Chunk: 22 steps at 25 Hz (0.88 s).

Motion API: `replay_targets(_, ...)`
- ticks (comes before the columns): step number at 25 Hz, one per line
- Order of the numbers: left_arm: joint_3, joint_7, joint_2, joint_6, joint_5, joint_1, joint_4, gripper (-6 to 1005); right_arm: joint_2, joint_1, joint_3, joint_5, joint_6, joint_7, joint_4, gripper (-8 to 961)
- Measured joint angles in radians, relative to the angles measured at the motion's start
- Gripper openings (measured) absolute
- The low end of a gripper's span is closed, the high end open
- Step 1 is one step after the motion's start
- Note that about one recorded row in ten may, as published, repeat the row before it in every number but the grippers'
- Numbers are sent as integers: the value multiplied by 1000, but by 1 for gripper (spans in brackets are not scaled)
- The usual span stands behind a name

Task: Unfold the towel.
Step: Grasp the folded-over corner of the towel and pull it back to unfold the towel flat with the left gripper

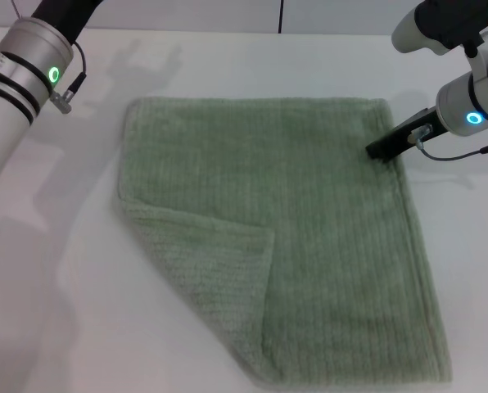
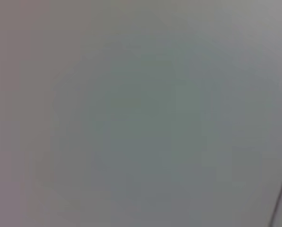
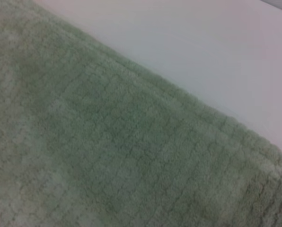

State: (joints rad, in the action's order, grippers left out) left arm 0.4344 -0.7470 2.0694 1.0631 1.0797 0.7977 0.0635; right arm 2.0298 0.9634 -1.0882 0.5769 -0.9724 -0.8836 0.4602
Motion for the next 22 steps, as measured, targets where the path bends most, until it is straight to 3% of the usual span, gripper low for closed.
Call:
replay_targets(9, 196, -350, 0, -73, 46, -16, 161, 812, 0, 2, 1, 0, 8, 0, 0, -2)
replay_targets(10, 269, -497, -5, -74, 47, -34, 224, 810, 0, 2, 1, 0, 9, 0, 0, -2)
replay_targets(12, 269, -497, -5, -74, 47, -34, 224, 807, 0, 2, 1, 0, 10, 0, 0, -2)
replay_targets(13, 308, -557, -6, -75, 47, -46, 260, 806, 0, 2, 1, 0, 10, 0, 0, -2)
replay_targets(14, 421, -705, -9, -81, 49, -89, 375, 804, 0, 3, 1, 0, 10, 0, 0, -2)
replay_targets(15, 421, -705, -9, -81, 49, -89, 375, 803, 0, 3, 1, 0, 10, 0, 0, -2)
replay_targets(19, 566, -894, -24, -84, 73, -159, 542, 797, 0, 3, 1, 0, 11, 0, 0, -2)
replay_targets(22, 629, -1063, -50, -69, 167, -205, 672, 792, 2, 3, 1, 0, 12, 0, 0, -2)
